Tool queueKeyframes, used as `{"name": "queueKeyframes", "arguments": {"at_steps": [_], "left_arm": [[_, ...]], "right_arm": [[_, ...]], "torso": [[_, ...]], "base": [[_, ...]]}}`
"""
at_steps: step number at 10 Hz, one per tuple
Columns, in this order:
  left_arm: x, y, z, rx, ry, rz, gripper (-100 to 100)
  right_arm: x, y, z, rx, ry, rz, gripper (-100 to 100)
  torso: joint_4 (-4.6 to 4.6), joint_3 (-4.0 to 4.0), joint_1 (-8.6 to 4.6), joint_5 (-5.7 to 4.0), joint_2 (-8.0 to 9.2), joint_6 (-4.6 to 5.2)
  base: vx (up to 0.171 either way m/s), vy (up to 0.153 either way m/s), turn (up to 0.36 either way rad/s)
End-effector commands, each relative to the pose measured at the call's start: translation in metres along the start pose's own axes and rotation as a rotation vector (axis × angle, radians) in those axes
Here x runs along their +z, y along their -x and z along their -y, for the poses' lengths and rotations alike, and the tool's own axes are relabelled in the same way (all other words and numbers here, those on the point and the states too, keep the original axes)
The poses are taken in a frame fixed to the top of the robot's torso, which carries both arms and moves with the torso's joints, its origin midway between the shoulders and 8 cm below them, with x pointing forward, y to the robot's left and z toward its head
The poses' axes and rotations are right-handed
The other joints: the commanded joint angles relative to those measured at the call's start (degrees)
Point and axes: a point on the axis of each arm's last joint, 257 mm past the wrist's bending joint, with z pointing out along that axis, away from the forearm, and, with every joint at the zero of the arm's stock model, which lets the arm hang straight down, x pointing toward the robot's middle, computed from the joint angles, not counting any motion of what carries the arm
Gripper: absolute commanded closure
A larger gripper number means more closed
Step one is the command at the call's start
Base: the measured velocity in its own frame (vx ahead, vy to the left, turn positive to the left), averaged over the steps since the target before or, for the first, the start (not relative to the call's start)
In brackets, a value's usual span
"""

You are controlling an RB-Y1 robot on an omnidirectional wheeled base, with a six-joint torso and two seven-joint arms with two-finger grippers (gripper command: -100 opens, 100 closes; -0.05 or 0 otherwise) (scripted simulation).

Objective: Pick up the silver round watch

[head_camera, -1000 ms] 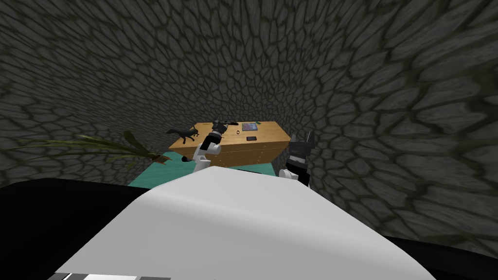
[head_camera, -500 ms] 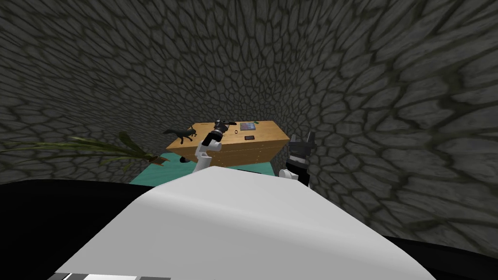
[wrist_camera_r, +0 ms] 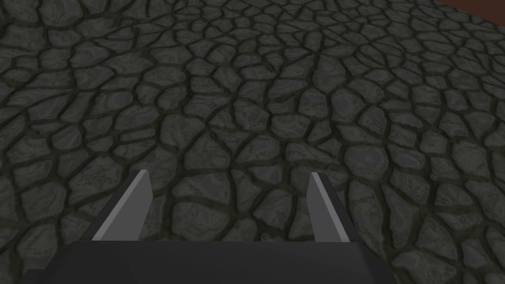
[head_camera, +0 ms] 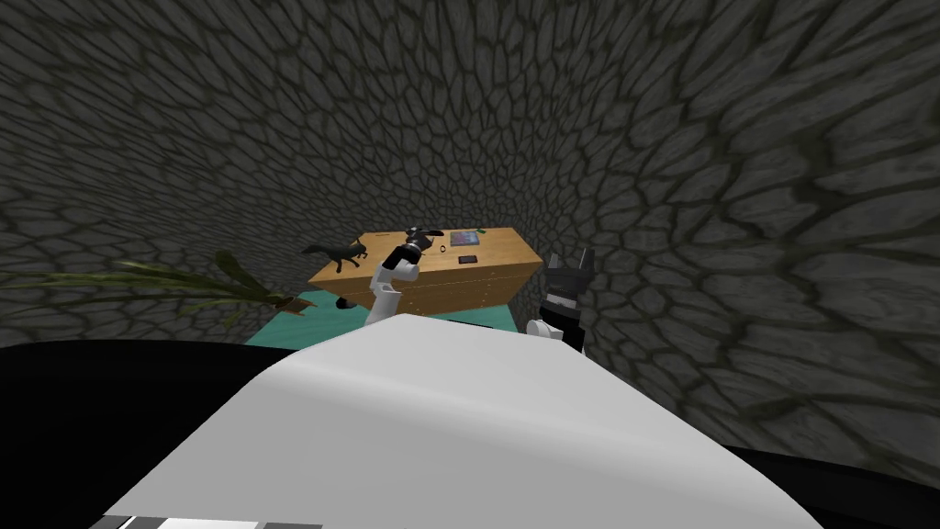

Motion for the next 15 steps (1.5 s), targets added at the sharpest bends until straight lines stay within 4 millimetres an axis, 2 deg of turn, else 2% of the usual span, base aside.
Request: {"name": "queueKeyframes", "arguments": {"at_steps": [1,2,8,15], "left_arm": [[0.004,0.009,-0.008,-0.026,0.037,0.031,-100],[0.012,0.014,-0.009,-0.073,0.054,0.049,-100],[0.027,0.047,-0.032,-0.213,0.165,0.178,-100],[0.028,0.083,-0.056,-0.352,0.264,0.334,-100]], "right_arm": [[0.0,0.0,0.0,0.0,0.0,0.0,0],[0.0,0.0,0.0,0.0,0.0,0.0,0],[0.0,0.0,0.0,0.0,0.0,0.0,0],[0.0,0.0,0.0,0.0,0.0,0.0,0]], "torso": [[0.0,0.0,0.0,0.0,0.0,0.0],[0.0,0.0,0.03,0.0,-0.01,-0.02],[-0.02,-0.04,0.04,0.0,-0.07,-0.02],[-0.04,-0.1,0.07,0.01,-0.17,-0.02]], "base": [[-0.008,-0.038,-0.029],[-0.01,-0.038,-0.045],[0.007,-0.038,-0.038],[0.026,-0.029,-0.028]]}}
